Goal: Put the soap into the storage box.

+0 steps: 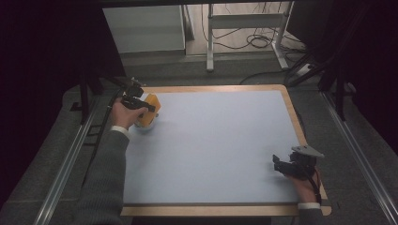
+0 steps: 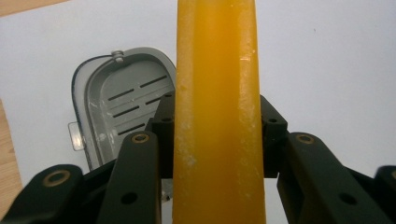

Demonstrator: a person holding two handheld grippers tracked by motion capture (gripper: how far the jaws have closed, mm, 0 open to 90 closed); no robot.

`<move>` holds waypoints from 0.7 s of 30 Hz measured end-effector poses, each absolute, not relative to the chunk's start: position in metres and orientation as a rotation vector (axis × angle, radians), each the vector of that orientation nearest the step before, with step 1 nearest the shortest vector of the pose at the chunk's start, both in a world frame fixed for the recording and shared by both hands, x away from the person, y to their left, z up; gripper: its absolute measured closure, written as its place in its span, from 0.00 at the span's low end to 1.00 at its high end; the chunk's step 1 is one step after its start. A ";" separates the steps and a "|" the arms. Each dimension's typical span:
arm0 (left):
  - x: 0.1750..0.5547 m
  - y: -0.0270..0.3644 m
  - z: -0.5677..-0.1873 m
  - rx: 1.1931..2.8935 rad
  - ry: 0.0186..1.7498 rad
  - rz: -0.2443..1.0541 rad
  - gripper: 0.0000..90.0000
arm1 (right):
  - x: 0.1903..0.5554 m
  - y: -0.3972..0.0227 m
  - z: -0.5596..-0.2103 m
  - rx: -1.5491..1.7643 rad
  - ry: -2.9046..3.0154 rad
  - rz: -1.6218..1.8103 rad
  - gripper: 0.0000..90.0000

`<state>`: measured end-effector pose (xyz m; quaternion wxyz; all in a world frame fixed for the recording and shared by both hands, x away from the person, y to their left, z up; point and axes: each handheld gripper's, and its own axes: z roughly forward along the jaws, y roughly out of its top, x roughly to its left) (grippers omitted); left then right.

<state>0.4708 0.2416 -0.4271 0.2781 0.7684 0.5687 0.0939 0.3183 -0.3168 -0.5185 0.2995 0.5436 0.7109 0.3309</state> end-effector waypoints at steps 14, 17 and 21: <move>0.484 0.253 -0.436 2.043 1.582 0.250 0.68 | 0.319 -0.318 -0.519 1.443 1.886 0.872 0.08; 0.486 0.254 -0.438 2.040 1.592 0.256 0.68 | 0.318 -0.318 -0.519 1.445 1.885 0.872 0.08; 0.489 0.257 -0.440 2.037 1.603 0.241 0.68 | 0.318 -0.318 -0.518 1.443 1.887 0.875 0.08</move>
